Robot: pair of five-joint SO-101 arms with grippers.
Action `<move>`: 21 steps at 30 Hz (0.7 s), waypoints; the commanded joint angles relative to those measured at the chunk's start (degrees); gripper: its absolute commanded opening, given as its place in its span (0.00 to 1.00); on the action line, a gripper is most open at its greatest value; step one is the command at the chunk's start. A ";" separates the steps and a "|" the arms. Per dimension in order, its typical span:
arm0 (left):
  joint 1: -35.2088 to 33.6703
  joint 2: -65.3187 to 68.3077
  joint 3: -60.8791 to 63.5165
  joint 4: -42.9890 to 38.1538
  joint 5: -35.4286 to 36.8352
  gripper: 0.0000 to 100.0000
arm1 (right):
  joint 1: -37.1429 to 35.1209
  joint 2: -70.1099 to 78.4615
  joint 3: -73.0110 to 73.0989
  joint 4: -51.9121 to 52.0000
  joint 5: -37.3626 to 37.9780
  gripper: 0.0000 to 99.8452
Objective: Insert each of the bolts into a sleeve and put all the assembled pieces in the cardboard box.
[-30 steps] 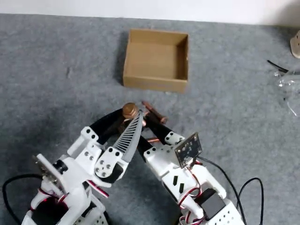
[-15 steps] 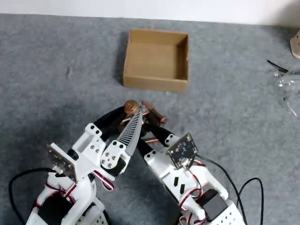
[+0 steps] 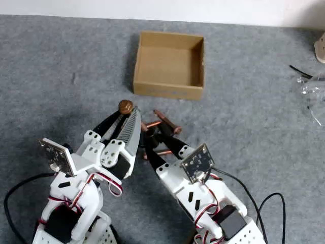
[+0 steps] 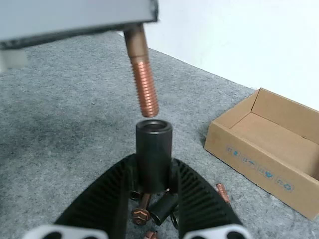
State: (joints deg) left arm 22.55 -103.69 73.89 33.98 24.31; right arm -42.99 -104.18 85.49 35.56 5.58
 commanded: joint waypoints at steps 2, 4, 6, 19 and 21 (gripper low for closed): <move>3.12 -0.75 -0.57 -0.09 0.35 0.01 | -0.48 -1.10 -3.47 0.22 0.44 0.00; 3.74 -0.75 -0.48 -0.09 0.26 0.01 | -0.48 -1.10 -3.47 0.22 0.44 0.00; 3.82 -0.75 -0.48 0.00 0.44 0.01 | -0.48 -1.10 -3.47 0.22 0.44 0.00; 4.26 -0.75 1.36 7.47 0.44 0.01 | -0.48 -1.10 -3.47 0.13 0.70 0.00; 4.26 -0.75 1.45 9.85 0.53 0.01 | -0.48 -1.10 -3.47 0.13 0.70 0.00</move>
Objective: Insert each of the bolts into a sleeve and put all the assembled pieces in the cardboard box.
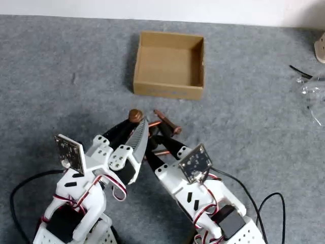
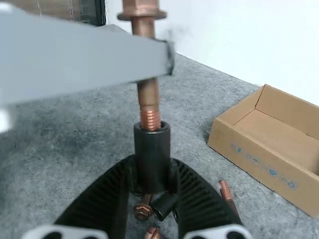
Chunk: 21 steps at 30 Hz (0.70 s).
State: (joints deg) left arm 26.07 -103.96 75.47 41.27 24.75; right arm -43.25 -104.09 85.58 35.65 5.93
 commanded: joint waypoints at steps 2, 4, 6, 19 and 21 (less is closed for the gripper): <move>0.75 -0.57 0.57 4.75 0.09 0.01 | -0.22 -1.19 -3.56 0.04 0.35 0.00; 0.75 -0.57 1.63 5.98 0.09 0.01 | -0.22 -1.19 -3.56 -0.04 0.35 0.00; 0.75 -0.57 2.86 6.07 0.09 0.01 | -0.22 -1.19 -3.56 -0.04 0.35 0.00; 0.22 -0.66 3.38 6.15 -0.26 0.22 | -0.22 -1.19 -3.30 -0.13 0.35 0.00; 0.31 -0.57 3.21 7.74 -0.26 0.35 | -0.22 -1.19 -3.30 -0.13 0.44 0.00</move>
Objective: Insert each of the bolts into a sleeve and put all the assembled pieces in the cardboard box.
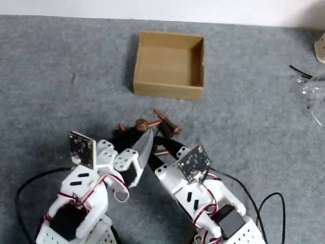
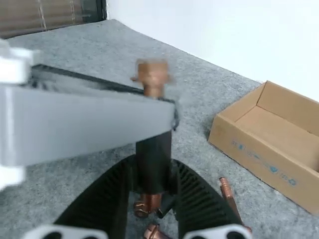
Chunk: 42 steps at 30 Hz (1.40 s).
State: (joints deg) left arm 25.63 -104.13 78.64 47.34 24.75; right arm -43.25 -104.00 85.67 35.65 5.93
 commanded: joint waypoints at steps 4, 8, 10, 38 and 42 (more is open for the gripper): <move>0.04 -0.40 -2.33 5.63 0.00 0.41 | -0.22 -1.27 -3.30 -0.22 0.44 0.00; -5.76 -0.40 -8.75 5.63 1.14 0.38 | -0.22 -1.27 -3.30 -0.22 0.44 0.00; -6.99 -0.40 -12.70 5.63 2.99 0.36 | -0.22 -1.27 -3.30 -0.22 0.44 0.00; -21.32 -0.48 7.69 9.76 -28.40 0.01 | 6.90 -1.27 0.13 -4.26 0.09 0.00; -27.82 -0.40 9.80 6.15 -28.40 0.01 | 6.90 -1.27 0.57 -4.26 0.09 0.00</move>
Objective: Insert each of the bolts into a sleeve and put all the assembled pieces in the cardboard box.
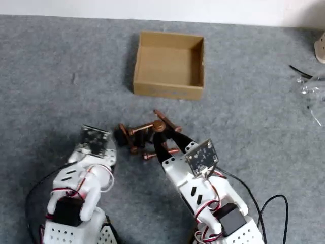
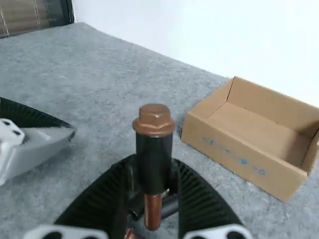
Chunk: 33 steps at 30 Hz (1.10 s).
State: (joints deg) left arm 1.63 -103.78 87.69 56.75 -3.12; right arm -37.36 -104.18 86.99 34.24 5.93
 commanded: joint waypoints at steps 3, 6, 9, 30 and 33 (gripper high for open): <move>-7.25 -0.75 2.59 -6.51 -0.26 0.01 | 1.01 -1.10 -0.48 -2.86 0.09 0.00; -7.69 -0.75 3.82 -7.91 -0.26 0.01 | 1.10 -1.01 1.27 -2.95 0.35 0.00; -7.87 -0.75 3.91 -8.09 -0.26 0.01 | 3.21 -1.01 1.89 -2.95 0.35 0.00; -7.52 -0.75 3.91 -9.41 -0.09 0.01 | 25.36 -0.57 10.15 -2.77 0.53 0.00; -7.52 -0.75 3.91 -9.41 -0.09 0.01 | 22.99 -0.57 9.98 -2.95 5.10 0.00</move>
State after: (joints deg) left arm -5.76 -103.78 92.09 48.57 -3.38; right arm -13.19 -104.09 95.69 34.07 6.46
